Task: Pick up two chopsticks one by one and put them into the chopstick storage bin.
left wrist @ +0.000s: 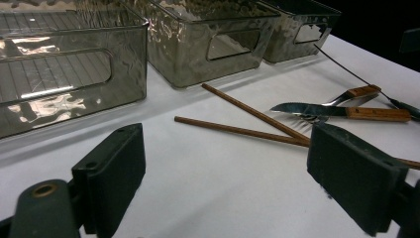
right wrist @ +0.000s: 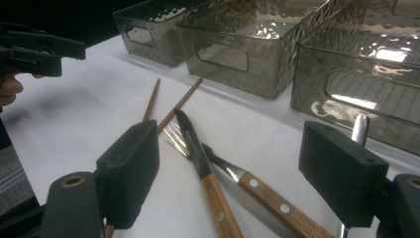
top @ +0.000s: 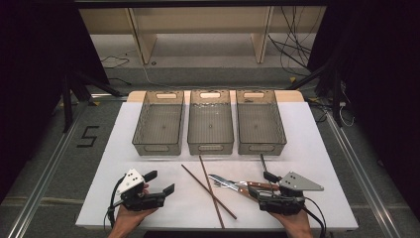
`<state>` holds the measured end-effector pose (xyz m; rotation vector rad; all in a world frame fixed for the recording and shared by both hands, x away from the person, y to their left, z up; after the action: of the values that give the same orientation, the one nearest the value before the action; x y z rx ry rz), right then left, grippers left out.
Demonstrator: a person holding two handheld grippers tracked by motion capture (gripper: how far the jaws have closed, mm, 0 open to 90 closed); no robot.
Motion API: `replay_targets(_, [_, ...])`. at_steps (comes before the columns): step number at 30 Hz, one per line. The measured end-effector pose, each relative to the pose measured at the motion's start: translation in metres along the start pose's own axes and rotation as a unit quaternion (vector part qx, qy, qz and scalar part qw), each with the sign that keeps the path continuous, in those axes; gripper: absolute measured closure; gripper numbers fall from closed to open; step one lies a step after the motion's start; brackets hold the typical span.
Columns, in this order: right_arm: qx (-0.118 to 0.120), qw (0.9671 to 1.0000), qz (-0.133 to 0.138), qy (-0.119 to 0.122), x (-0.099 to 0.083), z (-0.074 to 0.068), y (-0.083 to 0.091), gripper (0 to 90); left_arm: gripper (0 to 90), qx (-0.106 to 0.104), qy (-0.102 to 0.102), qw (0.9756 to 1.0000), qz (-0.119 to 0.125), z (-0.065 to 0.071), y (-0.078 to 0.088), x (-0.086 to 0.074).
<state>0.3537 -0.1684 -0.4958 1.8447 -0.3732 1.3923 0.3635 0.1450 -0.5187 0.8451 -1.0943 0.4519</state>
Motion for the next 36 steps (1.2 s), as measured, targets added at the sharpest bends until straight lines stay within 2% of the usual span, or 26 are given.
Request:
replay_targets(7, [0.01,0.9998,-0.019,0.003,0.004,-0.006,-0.001,24.7,14.6,0.002,0.004,1.0,0.002,0.0,0.0,0.0])
replay_targets(14, [0.027,0.9986,-0.041,0.019,0.012,-0.022,-0.006,28.0,14.6,0.002,0.006,1.0,0.002,-0.001,0.0,0.0])
replay_targets(16, [0.032,0.9976,-0.056,0.027,0.014,-0.03,-0.01,29.6,14.6,0.002,0.006,1.0,0.002,-0.001,0.0,0.0])
replay_targets(18, [0.046,0.9949,-0.079,0.042,0.014,-0.041,-0.016,31.7,14.6,0.002,0.006,1.0,0.002,-0.001,0.0,0.0])
replay_targets(22, [0.048,0.9914,-0.107,0.058,0.013,-0.05,-0.024,35.4,14.6,0.003,0.005,1.0,0.001,-0.002,0.0,0.0])
replay_targets(28, [0.054,0.9876,-0.132,0.064,0.01,-0.06,-0.034,40.4,14.6,0.004,0.004,1.0,0.002,-0.002,0.0,0.0])
replay_targets(34, [0.074,0.9803,-0.167,0.077,0.0,-0.074,-0.048,45.8,14.6,0.004,0.003,1.0,0.0,-0.002,0.0,0.0])
replay_targets(36, [0.079,0.9765,-0.182,0.083,-0.005,-0.079,-0.052,47.3,14.6,0.004,0.002,1.0,-0.001,-0.001,0.0,0.0])
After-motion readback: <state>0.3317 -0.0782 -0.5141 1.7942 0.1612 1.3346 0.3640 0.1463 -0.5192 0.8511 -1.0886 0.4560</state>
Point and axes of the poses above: each handheld gripper's, and its own axes: y roughly backward along the jaws, x roughly out of its top, z roughly to its right, the point moved 9 cm from there along -y, roughly forward along the jaws, and after that the axes turned 1 degree about y, right-handed, at the moved point
